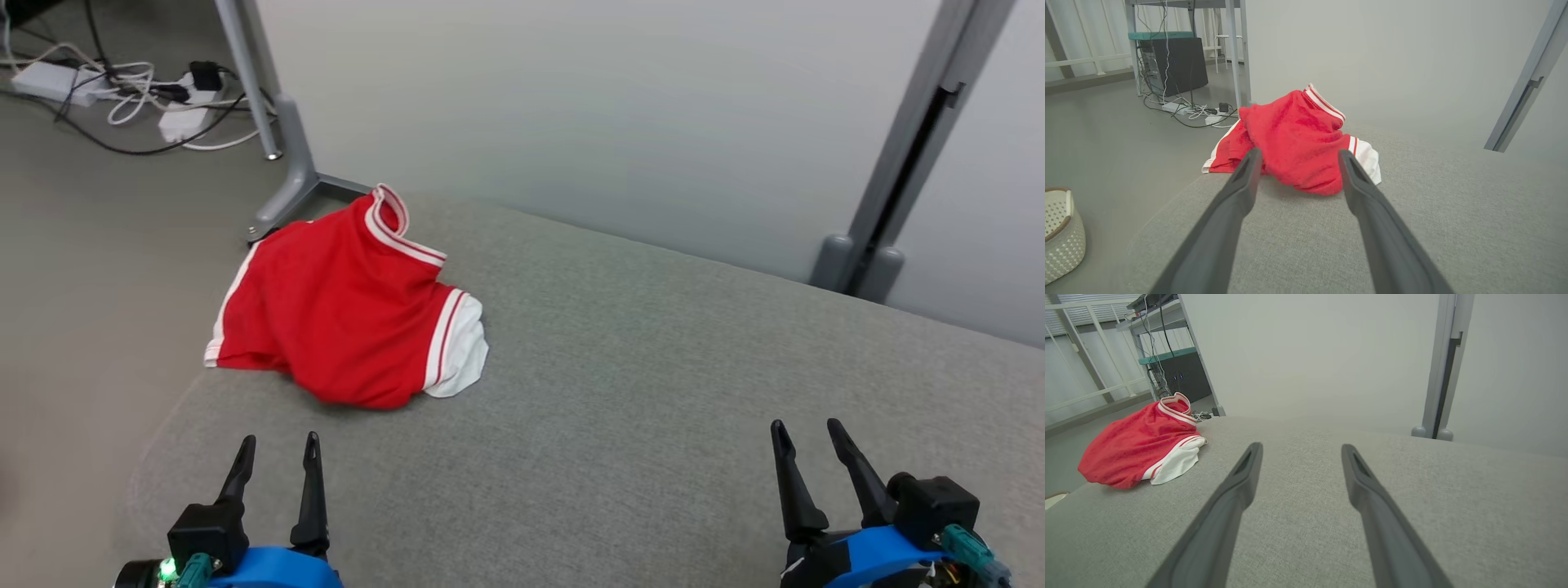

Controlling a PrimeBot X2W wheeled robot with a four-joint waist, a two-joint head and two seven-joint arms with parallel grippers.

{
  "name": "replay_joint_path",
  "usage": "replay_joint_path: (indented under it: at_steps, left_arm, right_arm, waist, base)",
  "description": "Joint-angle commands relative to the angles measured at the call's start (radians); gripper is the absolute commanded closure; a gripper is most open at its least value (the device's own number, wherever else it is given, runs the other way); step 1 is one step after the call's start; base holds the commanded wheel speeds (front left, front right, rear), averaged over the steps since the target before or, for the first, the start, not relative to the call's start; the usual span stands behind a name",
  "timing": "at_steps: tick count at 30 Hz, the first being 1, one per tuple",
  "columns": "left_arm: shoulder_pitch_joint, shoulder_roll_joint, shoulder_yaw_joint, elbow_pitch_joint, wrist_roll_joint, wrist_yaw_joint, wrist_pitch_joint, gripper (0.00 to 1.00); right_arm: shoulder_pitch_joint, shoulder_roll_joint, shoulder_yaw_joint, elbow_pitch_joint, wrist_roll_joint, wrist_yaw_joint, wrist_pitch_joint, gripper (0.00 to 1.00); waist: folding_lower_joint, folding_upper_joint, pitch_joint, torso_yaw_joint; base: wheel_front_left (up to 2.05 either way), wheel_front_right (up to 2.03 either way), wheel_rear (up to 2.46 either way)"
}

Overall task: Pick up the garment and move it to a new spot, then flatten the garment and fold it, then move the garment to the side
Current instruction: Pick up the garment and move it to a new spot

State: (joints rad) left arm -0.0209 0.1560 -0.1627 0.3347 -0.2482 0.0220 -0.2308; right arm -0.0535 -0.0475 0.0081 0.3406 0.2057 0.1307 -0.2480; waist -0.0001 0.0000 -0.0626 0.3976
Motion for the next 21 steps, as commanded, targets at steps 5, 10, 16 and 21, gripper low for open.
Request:
replay_joint_path:
  at_steps: [5,10,16,21]
  left_arm:
    - [0.019,0.017,0.008,-0.019,-0.011,0.01,0.004,0.0]
    - [0.036,0.021,0.01,-0.034,-0.017,0.017,0.008,0.0]
    - [0.023,0.016,0.007,-0.071,-0.032,0.01,0.006,0.0]
    - [-0.032,0.029,0.035,-0.216,-0.092,-0.021,0.056,0.0]
  right_arm:
    - [-0.013,-0.005,0.019,0.01,0.013,0.0,-0.008,0.0]
    - [-0.017,-0.005,0.03,0.016,0.014,0.0,-0.01,0.0]
    - [-0.01,-0.005,0.024,0.021,0.004,0.0,-0.011,0.0]
    - [-0.02,-0.005,0.004,0.001,-0.015,0.0,-0.005,0.0]
  waist:
    - [0.0001,0.0,0.03,0.089]
    - [0.0001,0.0,0.031,0.096]
    - [0.0001,0.0,0.032,0.083]
    - [0.0001,0.0,0.064,0.069]
  base:
    - [0.0,0.0,0.0]
    - [0.0,0.0,0.0]
    - [0.0,0.0,0.0]
    - [0.0,0.0,0.0]
